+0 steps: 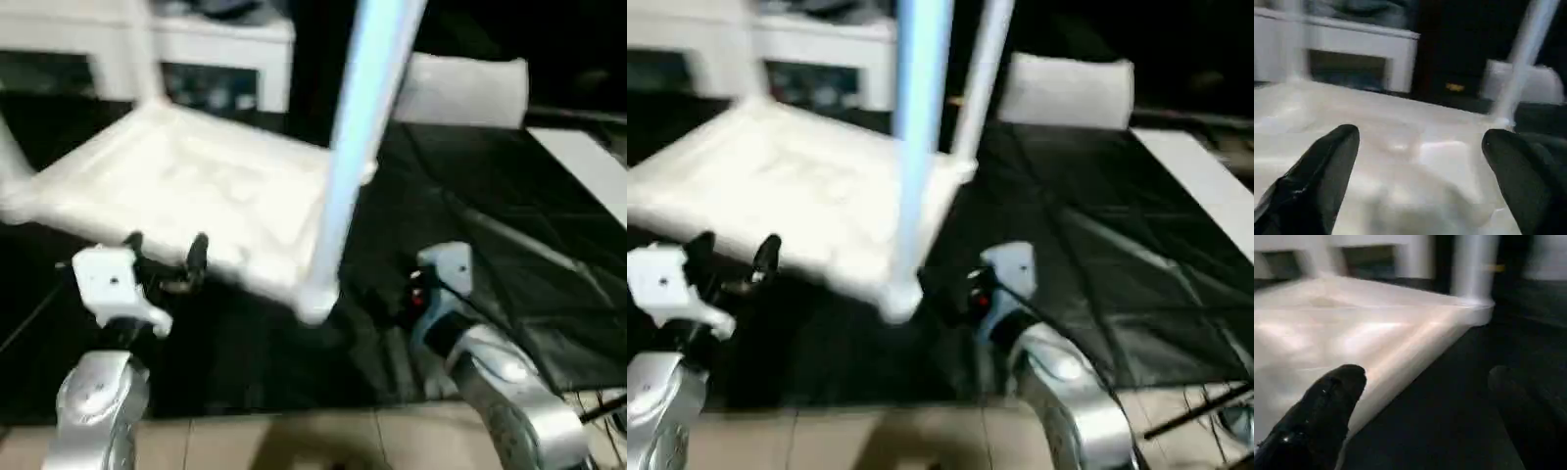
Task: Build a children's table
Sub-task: Rotate table base
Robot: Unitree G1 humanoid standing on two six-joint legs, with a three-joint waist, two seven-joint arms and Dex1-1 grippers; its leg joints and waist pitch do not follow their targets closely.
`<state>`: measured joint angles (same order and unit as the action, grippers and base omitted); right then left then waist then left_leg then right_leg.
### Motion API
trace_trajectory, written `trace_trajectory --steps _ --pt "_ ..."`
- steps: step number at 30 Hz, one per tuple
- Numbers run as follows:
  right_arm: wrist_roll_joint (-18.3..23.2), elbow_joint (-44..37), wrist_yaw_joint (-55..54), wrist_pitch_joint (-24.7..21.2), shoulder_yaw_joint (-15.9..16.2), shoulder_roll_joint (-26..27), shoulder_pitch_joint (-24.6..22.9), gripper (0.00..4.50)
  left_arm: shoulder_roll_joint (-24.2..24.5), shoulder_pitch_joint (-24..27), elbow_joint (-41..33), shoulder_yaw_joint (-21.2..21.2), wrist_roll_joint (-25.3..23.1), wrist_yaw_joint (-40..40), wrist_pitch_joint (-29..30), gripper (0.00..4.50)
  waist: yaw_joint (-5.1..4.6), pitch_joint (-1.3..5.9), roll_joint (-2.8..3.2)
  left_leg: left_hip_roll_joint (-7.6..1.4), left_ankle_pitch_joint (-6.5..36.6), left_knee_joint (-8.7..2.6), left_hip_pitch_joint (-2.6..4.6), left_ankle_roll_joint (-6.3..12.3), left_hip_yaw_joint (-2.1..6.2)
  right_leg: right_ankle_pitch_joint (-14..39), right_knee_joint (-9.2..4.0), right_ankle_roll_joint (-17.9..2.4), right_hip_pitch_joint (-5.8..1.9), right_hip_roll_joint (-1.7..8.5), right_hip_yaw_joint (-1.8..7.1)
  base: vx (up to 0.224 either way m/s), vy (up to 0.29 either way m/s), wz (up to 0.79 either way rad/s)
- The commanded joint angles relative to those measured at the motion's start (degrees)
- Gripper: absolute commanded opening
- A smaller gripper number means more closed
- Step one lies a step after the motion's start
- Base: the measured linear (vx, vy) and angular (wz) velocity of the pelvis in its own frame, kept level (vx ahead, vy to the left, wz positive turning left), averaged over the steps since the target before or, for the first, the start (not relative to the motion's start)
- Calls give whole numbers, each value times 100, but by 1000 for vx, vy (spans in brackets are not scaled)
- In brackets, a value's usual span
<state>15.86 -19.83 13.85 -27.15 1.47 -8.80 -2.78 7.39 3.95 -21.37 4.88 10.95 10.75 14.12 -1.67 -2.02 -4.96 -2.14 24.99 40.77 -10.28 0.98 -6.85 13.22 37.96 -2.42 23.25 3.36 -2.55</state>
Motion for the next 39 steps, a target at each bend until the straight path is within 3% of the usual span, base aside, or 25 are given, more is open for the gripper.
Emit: trace_trajectory --steps 1,2,3,4,5,6,7,8,9,10,11,12,13,14,15,18,20,24,25,28,30,32,33,36,39 --pt "-80 -180 -156 176 -71 55 -15 450 125 63 16 -24 -28 147 56 447 156 323 -9 -350 -1554 310 -1100 -113 426 -2435 -450 -2489 -1235 1335 1154 293 -5 -5" --pt "-86 -220 -211 200 -106 105 -68 450 171 64 34 -81 -34 224 66 447 169 294 5 -491 -2572 58 -1208 -333 562 -6392 -122 -2162 -1091 1118 886 0 0 0" --pt "-76 -272 -245 235 -130 157 -147 450 174 64 56 -107 33 303 77 447 235 251 80 -519 -3486 -386 -1160 -384 506 -7796 -31 -1648 -738 622 420 0 0 0" --pt "-70 -291 -254 245 -138 175 -176 450 173 65 62 -113 60 329 83 447 212 233 221 -509 -3980 -675 -1236 -479 421 -7301 44 -1379 -741 273 227 -184 -88 -7" --pt "-65 -307 -262 254 -145 191 -200 450 172 66 68 -119 82 350 88 447 165 300 486 -729 -5350 -627 -1078 -466 452 -5441 78 -839 -699 -117 74 0 0 0" --pt "-47 -331 -256 280 -141 206 -246 450 186 66 82 -138 143 421 82 447 24 460 584 -1340 -7549 -483 -305 -153 916 -2713 37 -323 -54 155 265 0 0 0" --pt "-47 -331 -256 280 -141 206 -246 450 186 66 82 -138 143 421 82 447 -1 372 562 -1384 -7967 -519 -306 -128 944 -1890 -127 -157 34 314 372 127 30 6" --pt "-109 -323 -170 475 -72 137 -295 450 269 6 131 -166 251 580 168 447 63 272 501 -1049 -6887 -540 -544 -296 671 -1719 -412 -188 -146 404 443 125 25 8" --pt "-122 -319 -164 491 -64 126 -295 450 277 -1 136 -168 256 593 171 447 81 242 402 -802 -5191 -644 -798 -428 431 -1991 -412 -348 -460 334 501 125 25 8" --pt "-168 -303 -144 543 -39 89 -298 450 305 -23 153 -173 272 639 178 447 130 196 339 -806 -3363 -774 -923 -574 315 -1705 -516 -434 -584 352 532 96 -2 7" --pt "-123 -282 -50 559 -32 57 -304 450 358 -47 180 -188 260 689 175 447 128 169 320 -827 -2499 -841 -958 -632 293 -1361 -534 -475 -629 367 546 0 0 0" --pt "-109 -276 -22 565 -29 48 -306 450 374 -55 188 -193 256 705 174 447 150 112 356 -850 -1173 -936 -955 -662 253 -316 -625 -540 -623 381 546 0 0 0" --pt "-72 -248 86 605 -29 16 -315 450 442 -64 217 -216 274 797 187 447 146 97 362 -874 -794 -951 -942 -610 245 109 -649 -589 -596 391 561 -98 -21 1" --pt "-79 -231 140 643 -26 -5 -318 450 495 -65 235 -232 298 878 202 447 118 65 374 -924 -297 -1004 -943 -511 216 888 -697 -675 -552 394 561 -80 -27 4" --pt "-166 -198 178 710 -2 -70 -301 450 583 -64 259 -252 345 1022 223 447 99 33 394 -975 130 -1038 -916 -458 194 1528 -737 -701 -468 387 550 -80 -27 4" --pt "-23 -156 367 649 -2 -104 -222 450 838 -122 354 -304 398 1375 277 447 75 19 405 -1008 543 -1053 -888 -479 134 2348 -798 -595 -366 389 548 -63 -23 4" --pt "140 -125 612 537 27 -237 -102 450 1241 -367 688 -368 359 1910 156 447 64 26 407 -1005 463 -1072 -917 -463 134 2291 -805 -530 -370 377 538 0 0 0" --pt "262 -64 1040 467 82 -549 6 450 1900 -717 1229 -574 325 2907 -87 447 87 82 406 -1009 19 -1069 -934 -374 115 1457 -714 -668 -403 378 525 0 0 0" --pt "406 -97 1308 181 124 -759 10 450 2237 -874 1424 -695 439 3594 -95 447 75 90 369 -1018 -76 -1062 -942 -354 105 1286 -698 -721 -412 379 523 0 0 0" --pt "328 -22 1808 241 261 -1152 22 450 2676 -1206 1760 -926 490 4497 -83 447 90 143 392 -1026 -615 -1037 -947 -241 96 418 -610 -892 -450 385 490 0 0 0" --pt "318 4 1989 246 306 -1281 26 450 2765 -1338 1902 -1032 417 4699 -158 447 106 222 395 -1013 -1254 -964 -969 -101 65 -604 -509 -1066 -500 405 484 0 0 0" --pt "379 16 2223 200 350 -1453 33 450 2845 -1553 2170 -1179 347 4983 -325 421 130 215 388 -1013 -1381 -953 -955 47 40 -944 -510 -1149 -467 384 459 0 0 0" --pt "449 -6 2369 166 378 -1572 37 450 2881 -1710 2374 -1274 324 5186 -419 414 141 207 383 -1016 -1339 -961 -989 64 35 -967 -500 -1212 -505 412 465 0 0 0" --pt "579 -80 2743 136 450 -1825 62 450 2923 -2119 2873 -1545 147 5600 -679 396 186 173 374 -1049 -884 -985 -957 0 24 -227 -571 -1209 -487 426 464 0 0 0" --pt "595 -128 3007 58 556 -2026 75 450 2909 -2513 3399 -1823 -114 5983 -1011 370 212 159 369 -1058 -752 -999 -959 -76 23 152 -605 -1180 -482 442 477 0 0 0"
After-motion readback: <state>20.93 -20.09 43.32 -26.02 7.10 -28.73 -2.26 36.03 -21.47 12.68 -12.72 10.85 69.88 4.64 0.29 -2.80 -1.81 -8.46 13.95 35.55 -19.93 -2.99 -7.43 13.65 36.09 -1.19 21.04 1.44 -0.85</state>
